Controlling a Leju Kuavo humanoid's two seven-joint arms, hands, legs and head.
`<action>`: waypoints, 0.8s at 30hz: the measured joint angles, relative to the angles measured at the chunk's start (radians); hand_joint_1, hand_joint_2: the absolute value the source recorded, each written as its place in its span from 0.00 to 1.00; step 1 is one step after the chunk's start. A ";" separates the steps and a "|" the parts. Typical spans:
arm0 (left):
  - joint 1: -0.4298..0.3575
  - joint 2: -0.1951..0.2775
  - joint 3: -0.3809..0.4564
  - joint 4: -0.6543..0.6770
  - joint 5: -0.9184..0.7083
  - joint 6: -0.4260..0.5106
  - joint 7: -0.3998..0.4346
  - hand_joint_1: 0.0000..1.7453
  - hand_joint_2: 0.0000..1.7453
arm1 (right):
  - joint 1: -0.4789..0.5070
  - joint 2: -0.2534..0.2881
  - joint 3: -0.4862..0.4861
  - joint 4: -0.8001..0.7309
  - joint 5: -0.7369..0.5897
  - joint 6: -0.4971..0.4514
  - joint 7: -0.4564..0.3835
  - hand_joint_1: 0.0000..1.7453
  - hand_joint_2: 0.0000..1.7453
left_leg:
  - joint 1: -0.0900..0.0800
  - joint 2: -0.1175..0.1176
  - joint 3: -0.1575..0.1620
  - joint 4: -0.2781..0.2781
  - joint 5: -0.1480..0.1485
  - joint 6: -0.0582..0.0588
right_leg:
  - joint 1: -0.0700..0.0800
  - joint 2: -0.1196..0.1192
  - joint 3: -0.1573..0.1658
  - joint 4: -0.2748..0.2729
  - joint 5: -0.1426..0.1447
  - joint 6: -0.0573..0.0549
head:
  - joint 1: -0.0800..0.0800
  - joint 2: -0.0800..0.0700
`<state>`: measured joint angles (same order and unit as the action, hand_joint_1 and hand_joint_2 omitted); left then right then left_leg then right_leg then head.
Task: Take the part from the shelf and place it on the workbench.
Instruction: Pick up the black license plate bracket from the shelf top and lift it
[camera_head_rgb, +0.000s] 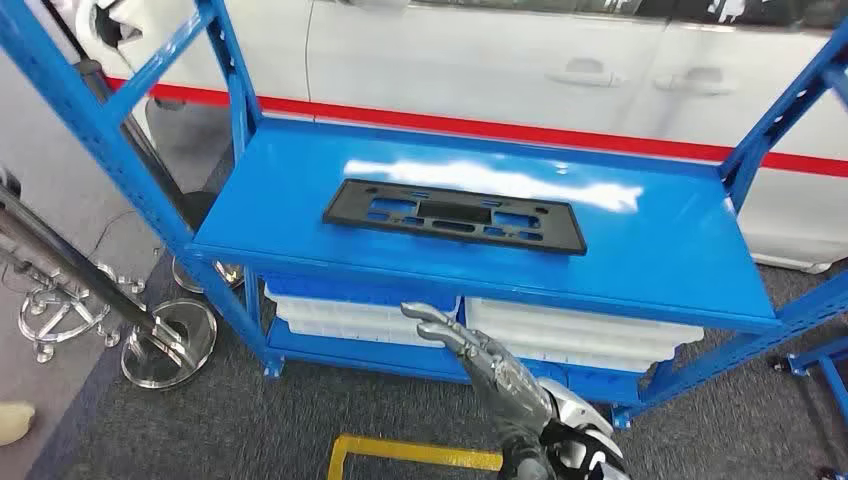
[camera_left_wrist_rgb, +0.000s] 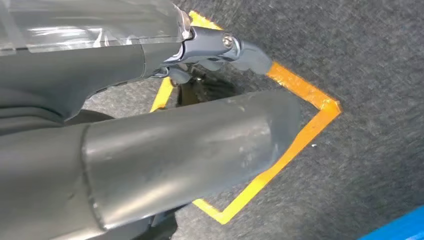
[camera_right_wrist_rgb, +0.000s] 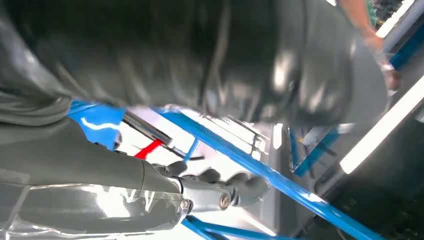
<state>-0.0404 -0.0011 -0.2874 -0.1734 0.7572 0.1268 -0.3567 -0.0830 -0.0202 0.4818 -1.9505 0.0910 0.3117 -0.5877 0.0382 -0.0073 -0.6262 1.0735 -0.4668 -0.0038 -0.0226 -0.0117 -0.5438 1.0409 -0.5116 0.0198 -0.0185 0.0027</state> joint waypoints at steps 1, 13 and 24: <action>0.001 0.000 0.000 0.000 -0.001 0.001 0.000 0.00 0.00 | 0.000 0.000 0.000 0.000 -0.001 0.000 0.000 0.00 0.00 | 0.001 0.000 0.001 0.001 -0.001 0.004 | -0.001 0.000 0.001 0.001 -0.002 0.001 | 0.000 0.000; -0.002 -0.002 -0.001 0.001 -0.002 0.003 -0.002 0.00 0.00 | -0.001 0.001 0.000 0.001 -0.005 0.002 -0.001 0.00 0.00 | -0.042 -0.009 0.061 -0.015 -0.038 0.041 | 0.042 0.014 -0.107 0.081 0.056 -0.087 | 0.000 0.000; -0.006 0.004 -0.012 0.001 -0.008 0.014 0.000 0.00 0.00 | 0.001 0.009 0.000 0.002 -0.011 0.012 -0.001 0.00 0.00 | -0.025 0.000 -0.046 0.190 -0.127 -0.005 | 0.032 0.002 -0.006 -0.067 0.071 -0.075 | -0.001 0.000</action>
<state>-0.0461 0.0027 -0.2993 -0.1728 0.7496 0.1408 -0.3564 -0.0818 -0.0113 0.4818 -1.9484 0.0800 0.3241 -0.5886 0.0132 -0.0070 -0.6724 1.2635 -0.5940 -0.0088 0.0099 -0.0099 -0.5497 0.9739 -0.4401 -0.0551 -0.0193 0.0027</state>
